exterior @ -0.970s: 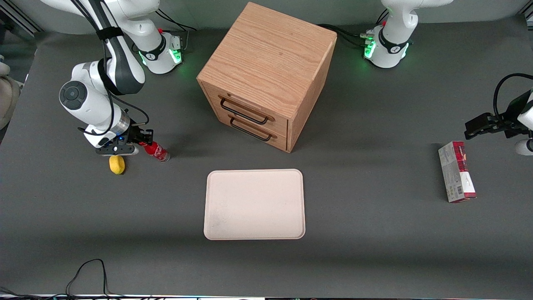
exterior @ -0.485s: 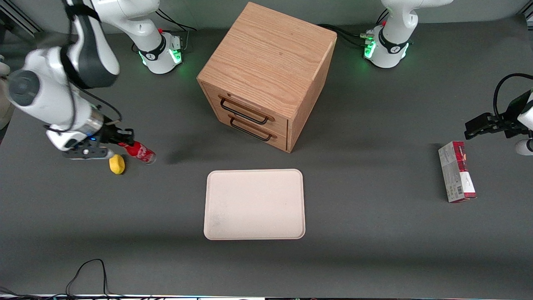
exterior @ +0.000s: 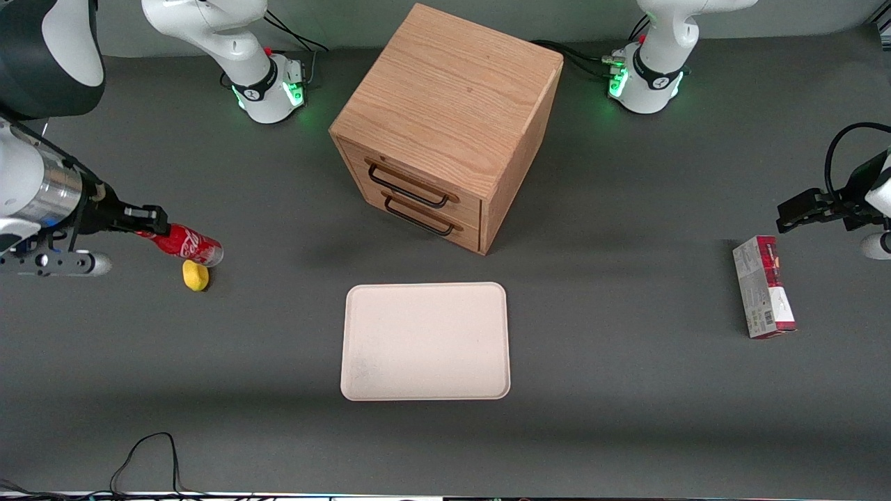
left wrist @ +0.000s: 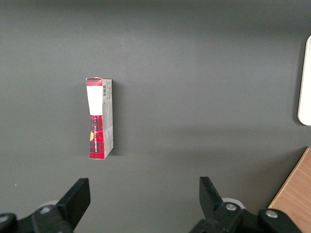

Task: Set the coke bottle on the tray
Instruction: 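Carry the bottle over to the cream tray with the right gripper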

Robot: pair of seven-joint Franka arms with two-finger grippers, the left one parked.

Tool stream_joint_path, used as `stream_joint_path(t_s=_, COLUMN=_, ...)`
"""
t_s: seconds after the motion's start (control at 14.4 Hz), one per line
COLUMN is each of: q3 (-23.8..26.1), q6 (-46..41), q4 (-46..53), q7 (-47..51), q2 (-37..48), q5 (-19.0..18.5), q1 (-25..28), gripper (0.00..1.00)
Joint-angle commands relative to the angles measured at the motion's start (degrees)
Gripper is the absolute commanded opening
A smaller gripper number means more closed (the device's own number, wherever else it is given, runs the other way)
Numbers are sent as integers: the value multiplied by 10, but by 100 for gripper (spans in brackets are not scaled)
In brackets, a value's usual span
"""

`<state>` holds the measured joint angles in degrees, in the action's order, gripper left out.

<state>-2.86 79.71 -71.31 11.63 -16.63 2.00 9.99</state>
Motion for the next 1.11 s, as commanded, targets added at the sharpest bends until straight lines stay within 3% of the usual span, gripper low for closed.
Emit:
stream_joint_path(t_s=0.0, q3=52, q6=-38, q4=157, q7=79, q2=-109, q5=12, q1=0, gripper=0)
stream_joint_path(t_s=0.14, q3=98, q6=-28, q4=202, q7=107, q2=-148, q5=7, q1=0, gripper=0)
stream_joint_path(t_s=0.35, q3=128, q6=8, q4=228, q7=113, q2=-177, q5=-7, q1=4, gripper=0)
stream_joint_path(t_s=0.49, q3=140, q6=41, q4=228, q7=113, q2=-194, q5=-11, q1=5, gripper=0)
stream_joint_path(t_s=1.04, q3=148, q6=191, q4=217, q7=146, q2=-302, q5=-104, q1=57, gripper=0)
